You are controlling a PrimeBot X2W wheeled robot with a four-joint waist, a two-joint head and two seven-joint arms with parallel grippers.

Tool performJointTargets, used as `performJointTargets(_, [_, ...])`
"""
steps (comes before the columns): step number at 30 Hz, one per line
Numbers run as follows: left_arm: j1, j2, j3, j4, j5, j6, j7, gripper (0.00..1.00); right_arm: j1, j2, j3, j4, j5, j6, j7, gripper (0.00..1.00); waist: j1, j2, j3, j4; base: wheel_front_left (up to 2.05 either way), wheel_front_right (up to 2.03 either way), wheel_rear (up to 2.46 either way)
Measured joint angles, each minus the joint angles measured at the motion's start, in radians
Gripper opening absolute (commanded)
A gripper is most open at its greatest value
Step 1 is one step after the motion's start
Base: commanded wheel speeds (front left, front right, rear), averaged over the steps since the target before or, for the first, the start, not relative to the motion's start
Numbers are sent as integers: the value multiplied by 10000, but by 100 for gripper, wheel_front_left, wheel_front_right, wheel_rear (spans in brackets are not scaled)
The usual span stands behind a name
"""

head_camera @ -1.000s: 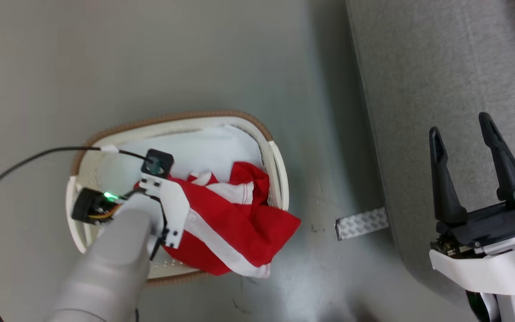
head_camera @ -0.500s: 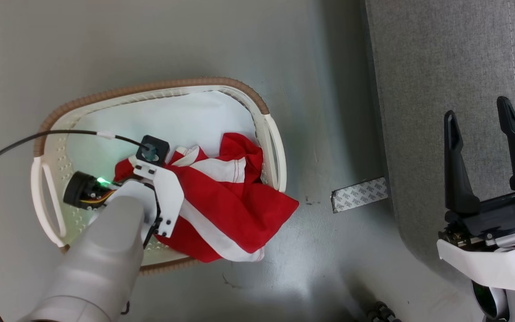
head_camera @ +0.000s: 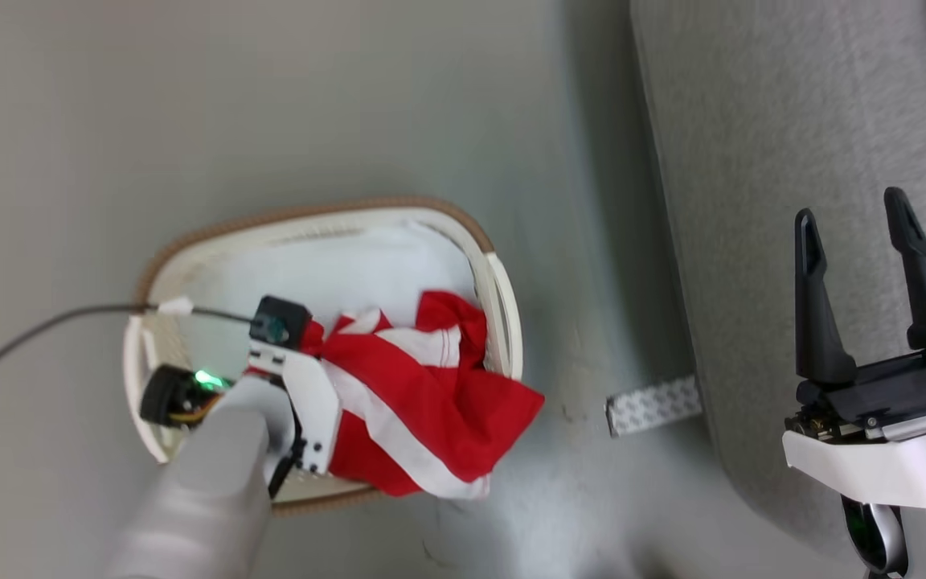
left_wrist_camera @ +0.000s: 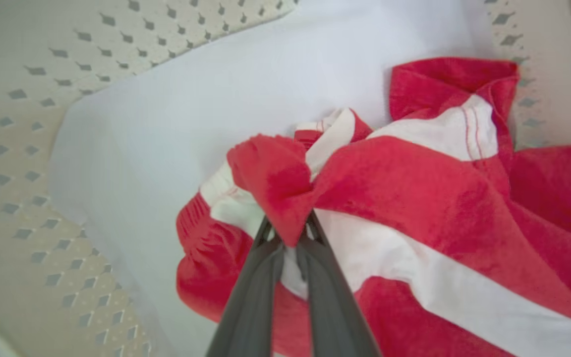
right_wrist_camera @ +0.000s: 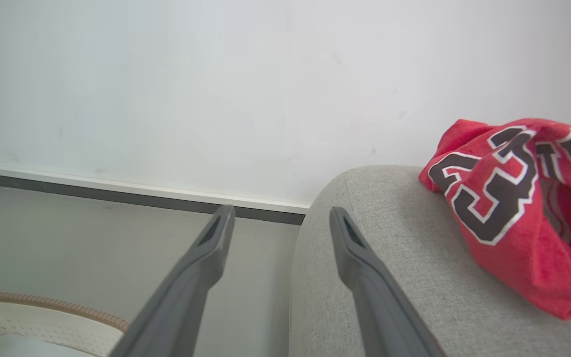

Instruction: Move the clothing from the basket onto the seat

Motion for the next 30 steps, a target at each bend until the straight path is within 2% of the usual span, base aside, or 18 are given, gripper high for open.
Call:
performJointTargets(9, [1004, -307, 360, -257, -826, -328, -1369, 0, 630, -15, -117, 663, 46, 0, -2, 100, -1, 0, -1847, 392, 0, 0, 0])
performJointTargets(10, [1294, -355, 364, -351, -928, -372, -1620, 0, 865, -23, -127, 842, 61, -2, -2, 100, -2, 0, -2380, 502, 0, 0, 0])
performJointTargets(11, [1294, -355, 364, -351, -928, -372, -1620, 0, 865, -23, -127, 842, 61, -2, -2, 100, -2, 0, -2380, 502, 0, 0, 0])
performJointTargets(12, [1534, -391, 357, -485, -1014, -420, -1825, 0, 1128, -40, -111, 1016, 61, 0, -2, 100, -3, 0, -2918, 614, 0, 0, 0])
performJointTargets(18, [1878, -433, 359, -1049, -1442, -500, -2138, 0, 1579, -178, 35, 1373, 61, -2, -2, 100, -3, 0, -4194, 904, 0, 0, 0])
performJointTargets(24, [2284, -453, 454, -1996, -1885, -453, -2307, 0, 2065, -274, 58, 1724, 88, -2, -2, 100, -5, 0, -5547, 1224, 0, 0, 0])
performJointTargets(30, [2606, -426, 571, -3237, -2115, -182, -2280, 0, 2433, -336, 201, 1987, 92, -2, -2, 100, -5, 1, -6691, 1435, 0, 0, 0])
